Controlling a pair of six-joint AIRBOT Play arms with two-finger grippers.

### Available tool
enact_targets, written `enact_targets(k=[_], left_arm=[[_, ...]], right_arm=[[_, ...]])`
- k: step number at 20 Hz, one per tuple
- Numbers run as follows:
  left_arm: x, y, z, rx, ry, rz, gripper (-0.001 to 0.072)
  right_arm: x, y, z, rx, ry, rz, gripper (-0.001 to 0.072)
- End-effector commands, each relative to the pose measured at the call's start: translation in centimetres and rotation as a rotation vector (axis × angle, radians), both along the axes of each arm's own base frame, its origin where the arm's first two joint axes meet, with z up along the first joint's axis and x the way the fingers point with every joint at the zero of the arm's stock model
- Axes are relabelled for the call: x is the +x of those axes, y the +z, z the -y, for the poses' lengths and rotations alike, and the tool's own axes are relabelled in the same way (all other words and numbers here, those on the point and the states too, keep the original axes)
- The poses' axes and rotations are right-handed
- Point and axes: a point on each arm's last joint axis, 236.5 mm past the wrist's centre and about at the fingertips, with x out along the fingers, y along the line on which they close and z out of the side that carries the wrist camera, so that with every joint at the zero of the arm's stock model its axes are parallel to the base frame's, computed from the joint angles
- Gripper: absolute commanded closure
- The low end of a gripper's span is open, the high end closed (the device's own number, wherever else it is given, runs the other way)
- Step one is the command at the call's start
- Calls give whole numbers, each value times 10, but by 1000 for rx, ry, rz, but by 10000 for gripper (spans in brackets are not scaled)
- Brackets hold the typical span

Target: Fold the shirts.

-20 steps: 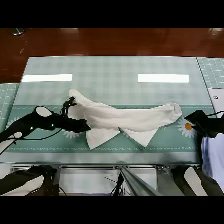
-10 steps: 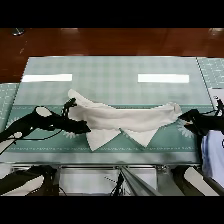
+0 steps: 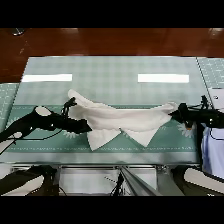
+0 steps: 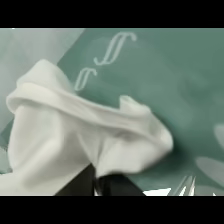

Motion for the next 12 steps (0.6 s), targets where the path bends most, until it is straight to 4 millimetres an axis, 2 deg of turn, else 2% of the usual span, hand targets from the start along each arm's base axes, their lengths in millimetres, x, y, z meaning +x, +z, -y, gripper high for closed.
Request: enact_targets(k=[1,2,3,4,5,6,7,8,9,11,12], left_arm=[[13,27,14,-85,15,42,685],[25,48,15,-108,7,102,686],[42,76,13,-133,12,177,686],[67,116,6,-154,29,292,686],[92,161,-5,-163,66,420,686],[118,217,-22,-163,125,572,686],[136,273,-41,-156,186,716,686],[148,333,-62,-143,246,867,687],[150,386,-81,-127,292,996,687],[134,484,-110,-84,361,1223,687],[121,521,-118,-59,380,1314,687]], right_arm=[[24,25,-40,15,149,74,686],[34,47,-48,18,199,117,687],[50,80,-54,5,239,189,687],[67,119,-54,-34,256,270,687],[86,169,-50,-99,255,373,687],[99,220,-46,-163,245,477,687],[108,281,-40,-226,226,597,687],[108,336,-39,-276,218,708,687],[99,391,-38,-341,219,817,687],[64,473,-40,-470,218,975,687],[42,505,-44,-519,220,1047,687]])
